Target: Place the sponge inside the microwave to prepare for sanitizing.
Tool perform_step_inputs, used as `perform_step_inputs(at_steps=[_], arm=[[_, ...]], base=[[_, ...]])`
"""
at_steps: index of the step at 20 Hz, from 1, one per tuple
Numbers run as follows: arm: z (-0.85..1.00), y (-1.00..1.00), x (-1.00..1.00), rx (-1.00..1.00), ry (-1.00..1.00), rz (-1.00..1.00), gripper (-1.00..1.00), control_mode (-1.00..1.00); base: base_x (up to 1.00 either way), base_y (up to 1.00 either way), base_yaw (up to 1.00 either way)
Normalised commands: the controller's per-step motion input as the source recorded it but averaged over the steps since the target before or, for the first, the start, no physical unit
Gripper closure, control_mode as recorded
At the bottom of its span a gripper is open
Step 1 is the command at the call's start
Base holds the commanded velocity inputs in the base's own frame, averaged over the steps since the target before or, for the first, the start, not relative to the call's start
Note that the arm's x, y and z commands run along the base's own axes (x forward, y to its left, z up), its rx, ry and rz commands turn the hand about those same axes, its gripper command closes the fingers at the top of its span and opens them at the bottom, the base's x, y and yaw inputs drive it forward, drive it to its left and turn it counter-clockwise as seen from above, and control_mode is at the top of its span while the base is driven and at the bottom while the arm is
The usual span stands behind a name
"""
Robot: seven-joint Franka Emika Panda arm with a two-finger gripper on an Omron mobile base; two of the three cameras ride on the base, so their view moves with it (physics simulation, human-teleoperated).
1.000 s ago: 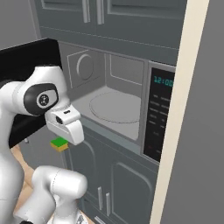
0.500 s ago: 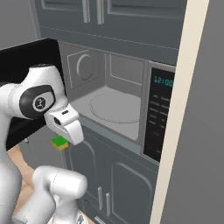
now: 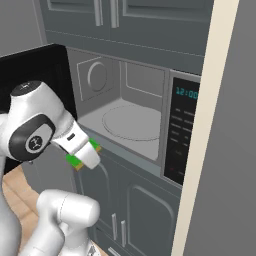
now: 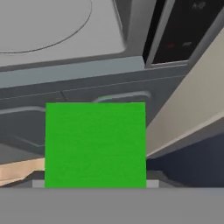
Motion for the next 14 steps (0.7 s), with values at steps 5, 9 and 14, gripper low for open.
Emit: perform_step_inputs(at_steps=[5,9,14], arm=[[0.07,-0.06,0.20,-0.11,-0.33,0.03,1.00,-1.00],[0.05,0.00,0.42,-0.03,-0.08,0.18,1.00,-1.00],[0.29,0.00,0.33,0.00,0.05,0.10,1.00,-1.00]], base=[[0.00,0.00,0.00],[0.00,0.00,0.00],[0.00,0.00,0.00]])
